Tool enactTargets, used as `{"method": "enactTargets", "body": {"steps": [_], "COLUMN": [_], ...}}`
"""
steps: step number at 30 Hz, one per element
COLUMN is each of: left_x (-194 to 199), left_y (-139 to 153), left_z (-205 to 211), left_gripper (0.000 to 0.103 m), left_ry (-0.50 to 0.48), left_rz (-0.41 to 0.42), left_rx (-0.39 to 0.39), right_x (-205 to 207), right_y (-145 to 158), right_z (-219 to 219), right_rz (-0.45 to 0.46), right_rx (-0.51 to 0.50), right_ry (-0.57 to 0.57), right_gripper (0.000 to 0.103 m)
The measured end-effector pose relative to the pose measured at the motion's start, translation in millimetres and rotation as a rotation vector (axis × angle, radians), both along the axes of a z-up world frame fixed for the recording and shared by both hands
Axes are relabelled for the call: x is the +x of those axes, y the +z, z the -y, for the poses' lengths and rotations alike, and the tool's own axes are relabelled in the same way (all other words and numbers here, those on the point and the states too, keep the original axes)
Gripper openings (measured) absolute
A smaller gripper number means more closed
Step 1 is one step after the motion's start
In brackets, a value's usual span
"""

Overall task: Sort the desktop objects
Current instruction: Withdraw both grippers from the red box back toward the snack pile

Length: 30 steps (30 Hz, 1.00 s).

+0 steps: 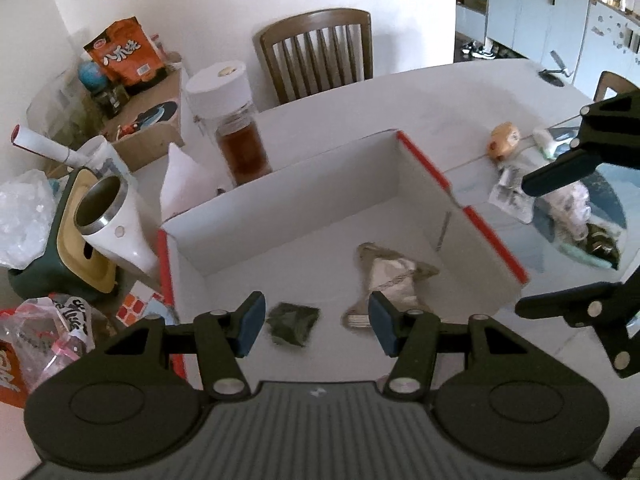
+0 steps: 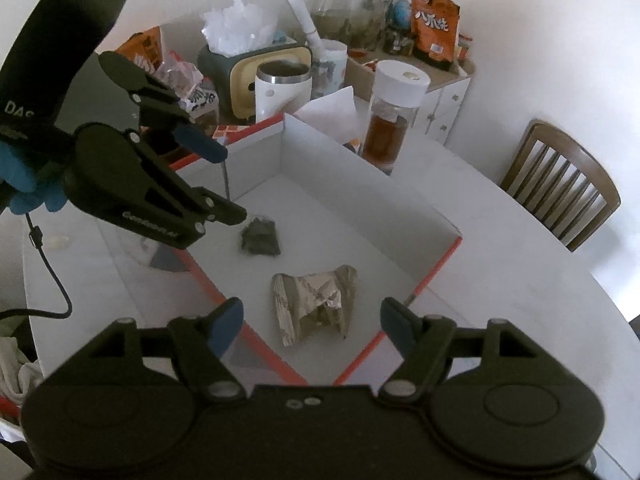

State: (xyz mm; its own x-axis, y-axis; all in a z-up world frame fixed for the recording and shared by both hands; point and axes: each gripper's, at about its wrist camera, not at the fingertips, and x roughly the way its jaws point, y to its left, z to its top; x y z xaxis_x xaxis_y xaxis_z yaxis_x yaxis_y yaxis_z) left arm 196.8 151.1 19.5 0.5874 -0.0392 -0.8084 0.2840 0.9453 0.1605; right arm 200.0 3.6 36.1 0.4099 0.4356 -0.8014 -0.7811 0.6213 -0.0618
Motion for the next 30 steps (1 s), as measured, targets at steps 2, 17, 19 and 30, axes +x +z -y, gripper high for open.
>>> {"method": "enactTargets", "body": {"steps": [2, 17, 19, 30], "left_x": [-6, -44, -49, -71], "left_y": [4, 19, 20, 18], "left_z": [9, 99, 110, 157], "left_gripper": [0.056, 0.073, 0.074, 0.088], "left_ry": [-0.006, -0.043, -0.048, -0.067], "left_rz": [0.004, 0.023, 0.025, 0.047], "left_rx": [-0.006, -0.048, -0.058, -0.091], "right_x": [-4, -32, -35, -44], "right_y": [2, 16, 16, 3], "right_z": [9, 108, 121, 175], "right_rz": [-0.001, 0.000, 0.002, -0.011], "right_rx": [0.008, 0.035, 0.036, 0.024], "right_ry": [-0.004, -0.035, -0.042, -0.099], "right_gripper": [0.076, 0.082, 0.082, 0.084]}}
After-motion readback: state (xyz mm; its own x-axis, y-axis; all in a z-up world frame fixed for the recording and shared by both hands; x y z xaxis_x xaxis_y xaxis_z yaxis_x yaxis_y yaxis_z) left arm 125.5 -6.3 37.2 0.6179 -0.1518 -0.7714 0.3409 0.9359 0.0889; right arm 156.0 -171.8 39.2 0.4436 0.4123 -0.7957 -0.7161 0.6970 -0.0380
